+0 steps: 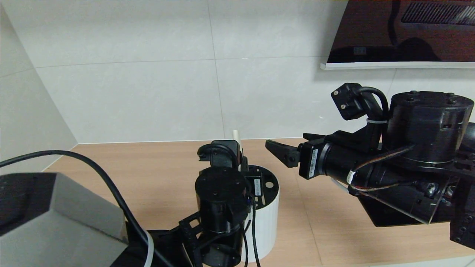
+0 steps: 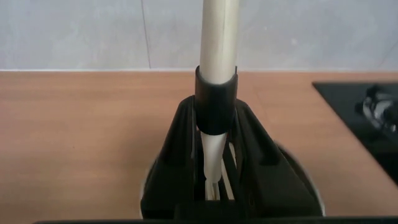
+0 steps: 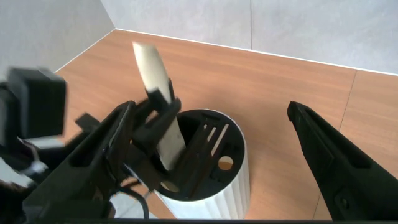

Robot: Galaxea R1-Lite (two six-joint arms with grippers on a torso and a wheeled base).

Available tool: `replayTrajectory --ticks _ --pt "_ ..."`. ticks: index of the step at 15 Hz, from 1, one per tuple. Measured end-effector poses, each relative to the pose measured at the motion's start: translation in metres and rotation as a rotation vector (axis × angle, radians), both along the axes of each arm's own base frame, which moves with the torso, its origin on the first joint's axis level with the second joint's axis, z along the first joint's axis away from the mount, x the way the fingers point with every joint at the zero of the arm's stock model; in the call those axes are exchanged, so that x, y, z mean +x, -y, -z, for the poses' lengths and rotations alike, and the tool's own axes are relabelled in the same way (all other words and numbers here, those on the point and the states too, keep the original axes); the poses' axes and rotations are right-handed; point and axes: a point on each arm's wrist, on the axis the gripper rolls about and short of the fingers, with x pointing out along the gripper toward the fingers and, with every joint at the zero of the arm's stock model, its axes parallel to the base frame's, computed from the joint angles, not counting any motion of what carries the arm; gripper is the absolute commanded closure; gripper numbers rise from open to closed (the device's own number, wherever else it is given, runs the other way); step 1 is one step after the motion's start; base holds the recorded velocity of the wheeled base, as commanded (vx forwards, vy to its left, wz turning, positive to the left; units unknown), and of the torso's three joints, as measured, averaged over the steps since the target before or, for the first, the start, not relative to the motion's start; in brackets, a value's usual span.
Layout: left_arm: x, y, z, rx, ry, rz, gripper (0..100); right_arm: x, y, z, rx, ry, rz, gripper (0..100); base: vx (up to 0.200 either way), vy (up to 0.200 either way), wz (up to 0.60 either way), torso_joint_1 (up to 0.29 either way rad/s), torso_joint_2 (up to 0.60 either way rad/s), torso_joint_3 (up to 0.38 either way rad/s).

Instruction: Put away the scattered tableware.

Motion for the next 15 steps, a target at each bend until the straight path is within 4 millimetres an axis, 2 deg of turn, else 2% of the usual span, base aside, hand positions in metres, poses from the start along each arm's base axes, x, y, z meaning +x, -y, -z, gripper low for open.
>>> replayTrajectory --ticks 4,8,9,15 --pt "-0.001 0.001 0.012 0.033 -0.025 0.004 100 0.001 -0.001 0.001 -0.003 -0.003 0.0 0 0.0 0.0 0.0 0.0 0.0 0.0" --pt "-0.003 0.001 0.016 0.043 -0.034 0.009 100 0.001 -0.001 0.001 -0.003 -0.003 -0.001 0 0.0 0.0 0.0 0.0 0.0 0.0" --pt "-0.003 0.001 0.016 0.045 -0.035 0.009 0 0.001 -0.001 0.001 -0.003 -0.003 -0.001 0 0.0 0.0 0.0 0.0 0.0 0.0" --pt "-0.003 0.001 0.016 0.045 -0.034 0.011 0 0.001 -0.001 0.001 -0.003 -0.003 -0.001 0 0.0 0.0 0.0 0.0 0.0 0.0"
